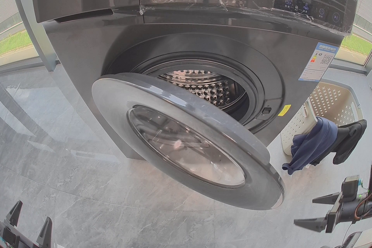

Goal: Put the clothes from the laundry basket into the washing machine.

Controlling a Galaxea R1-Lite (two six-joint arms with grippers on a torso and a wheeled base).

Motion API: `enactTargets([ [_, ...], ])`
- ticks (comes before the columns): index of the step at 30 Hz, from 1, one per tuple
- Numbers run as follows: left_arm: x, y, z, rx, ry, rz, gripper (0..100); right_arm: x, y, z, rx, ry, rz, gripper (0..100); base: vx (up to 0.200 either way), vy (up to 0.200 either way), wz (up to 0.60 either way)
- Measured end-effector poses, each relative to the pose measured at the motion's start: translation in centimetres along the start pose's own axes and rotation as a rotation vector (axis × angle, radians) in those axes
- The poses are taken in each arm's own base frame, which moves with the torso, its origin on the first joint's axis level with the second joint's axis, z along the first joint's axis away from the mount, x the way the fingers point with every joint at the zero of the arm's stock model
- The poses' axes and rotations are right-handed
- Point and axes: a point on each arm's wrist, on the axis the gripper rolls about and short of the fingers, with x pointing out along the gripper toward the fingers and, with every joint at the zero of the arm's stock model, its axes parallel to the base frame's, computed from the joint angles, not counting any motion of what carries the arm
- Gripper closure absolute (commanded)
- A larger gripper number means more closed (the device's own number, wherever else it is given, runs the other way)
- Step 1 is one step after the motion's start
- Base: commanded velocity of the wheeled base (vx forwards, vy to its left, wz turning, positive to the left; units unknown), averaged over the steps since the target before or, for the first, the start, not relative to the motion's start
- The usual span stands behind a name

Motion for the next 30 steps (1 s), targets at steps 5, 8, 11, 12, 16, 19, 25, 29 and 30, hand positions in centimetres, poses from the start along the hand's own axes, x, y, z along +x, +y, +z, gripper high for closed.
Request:
enactTargets([
  [5, 0.0, 0.0, 0.0, 0.0, 0.0, -0.001, 0, -0.1, -1.2, 2.8, 0.061, -0.064, -0.118, 0, 0.0, 0.0, 0.0],
  [8, 0.0, 0.0, 0.0, 0.0, 0.0, -0.001, 0, 0.5, -1.6, 4.9, 0.075, -0.074, -0.147, 0, 0.0, 0.0, 0.0],
  [11, 0.0, 0.0, 0.0, -0.001, 0.0, -0.001, 0, 1.4, -1.6, 6.5, 0.089, -0.067, -0.142, 0, 0.0, 0.0, 0.0],
  [12, 0.0, 0.0, 0.0, -0.001, 0.0, -0.001, 0, 1.8, -1.5, 6.9, 0.094, -0.06, -0.133, 0, 0.0, 0.0, 0.0],
  [16, 0.0, 0.0, 0.0, -0.001, 0.0, -0.001, 0, 3.1, -0.7, 7.7, 0.093, -0.025, -0.088, 0, 0.0, 0.0, 0.0],
  [19, 0.0, 0.0, 0.0, -0.002, 0.0, -0.001, 0, 3.9, 0.0, 7.7, 0.074, 0.01, -0.052, 0, 0.0, 0.0, 0.0],
  [25, 0.0, 0.0, 0.0, -0.002, 0.0, -0.001, 0, 4.1, 1.1, 6.7, 0.036, 0.052, 0.001, 0, 0.0, 0.0, 0.0],
  [29, 0.0, 0.0, 0.0, -0.002, 0.0, 0.0, 0, 3.4, 1.5, 6.1, 0.019, 0.043, 0.022, 0, 0.0, 0.0, 0.0],
  [30, 0.0, 0.0, 0.0, -0.002, 0.0, 0.0, 0, 3.3, 1.5, 6.1, 0.019, 0.038, 0.022, 0, -0.2, 0.0, 0.0],
])
